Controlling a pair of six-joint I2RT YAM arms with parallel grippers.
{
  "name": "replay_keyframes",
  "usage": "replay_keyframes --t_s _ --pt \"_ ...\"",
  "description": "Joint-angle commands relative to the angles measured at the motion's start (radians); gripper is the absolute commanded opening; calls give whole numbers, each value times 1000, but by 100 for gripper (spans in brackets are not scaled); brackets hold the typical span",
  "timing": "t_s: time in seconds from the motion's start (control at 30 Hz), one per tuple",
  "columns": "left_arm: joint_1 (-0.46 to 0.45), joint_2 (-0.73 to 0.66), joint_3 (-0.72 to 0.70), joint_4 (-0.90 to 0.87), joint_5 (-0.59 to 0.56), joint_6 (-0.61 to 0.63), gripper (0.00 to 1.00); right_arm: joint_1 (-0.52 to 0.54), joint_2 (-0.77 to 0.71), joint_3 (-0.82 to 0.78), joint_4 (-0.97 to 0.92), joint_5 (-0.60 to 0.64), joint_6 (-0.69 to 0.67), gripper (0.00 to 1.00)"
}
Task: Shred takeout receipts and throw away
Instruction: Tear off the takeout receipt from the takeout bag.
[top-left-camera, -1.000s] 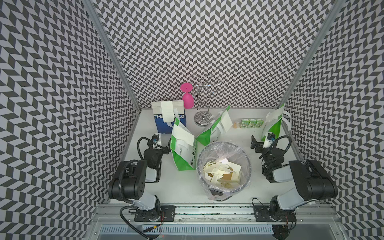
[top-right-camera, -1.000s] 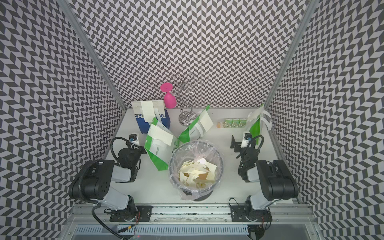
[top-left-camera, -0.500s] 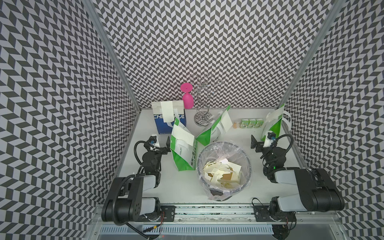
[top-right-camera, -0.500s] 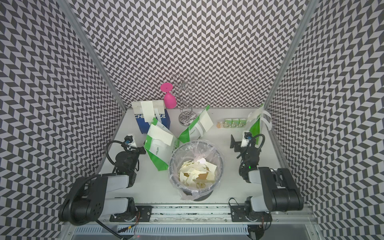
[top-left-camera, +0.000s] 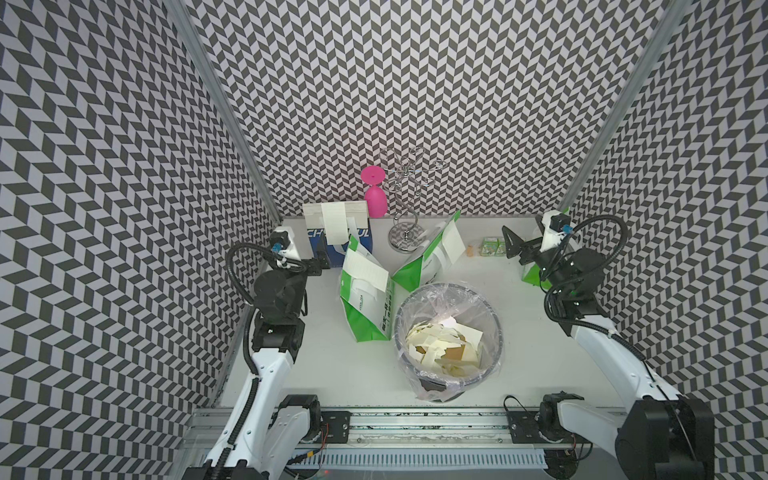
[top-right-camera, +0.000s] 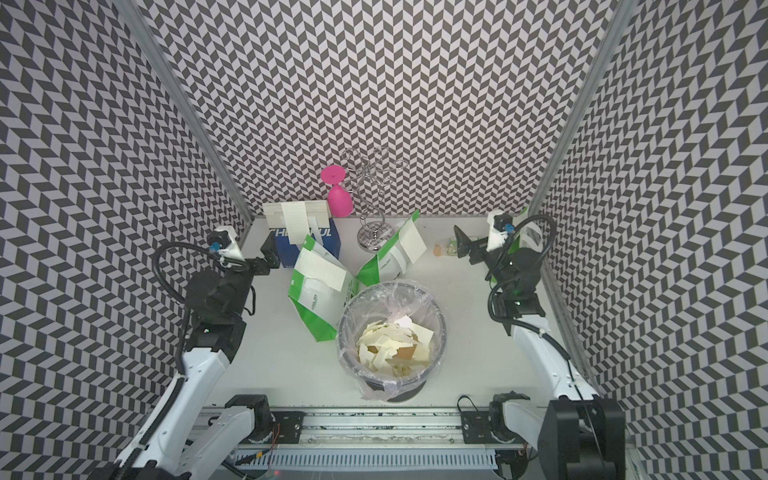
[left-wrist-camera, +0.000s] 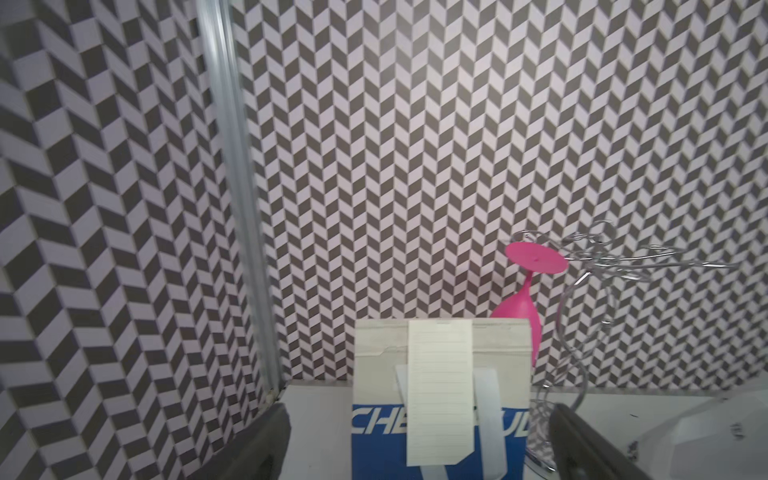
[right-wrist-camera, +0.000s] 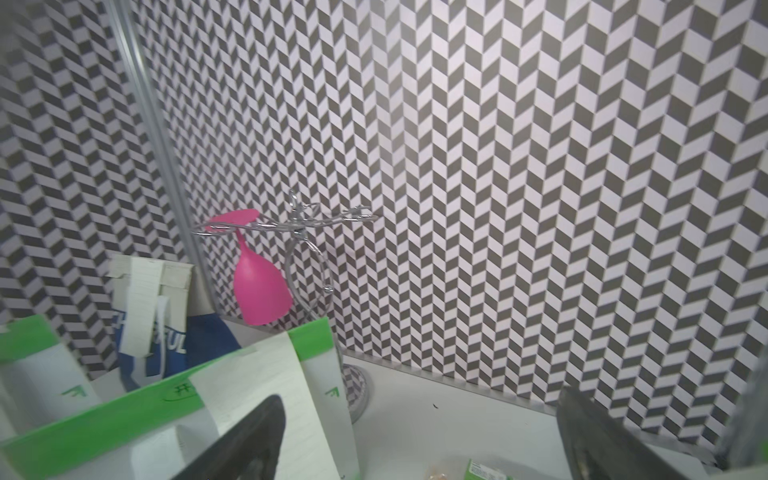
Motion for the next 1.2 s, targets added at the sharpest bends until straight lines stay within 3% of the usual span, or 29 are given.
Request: replay_keyframes --t_s 0.0,0.17,0.3,0.47,0.83,1.07,1.17 --pt "-33 54 137 -224 235 -40 95 10 37 109 -255 -216 0 100" --pt "-172 212 325 -378 297 -30 94 24 106 239 -426 -387 -15 100" --pt "-310 351 478 -478 295 2 93 31 146 269 -482 -402 -37 100" --pt "-418 521 645 -599 267 42 92 33 227 286 -489 -462 -40 98" --pt "-534 759 875 -784 203 94 84 79 438 370 -457 -515 -59 96" --pt "-568 840 954 -863 199 117 74 91 552 453 -461 -553 -89 96" --pt "-579 872 989 -906 194 126 63 95 603 499 -493 -588 -119 95"
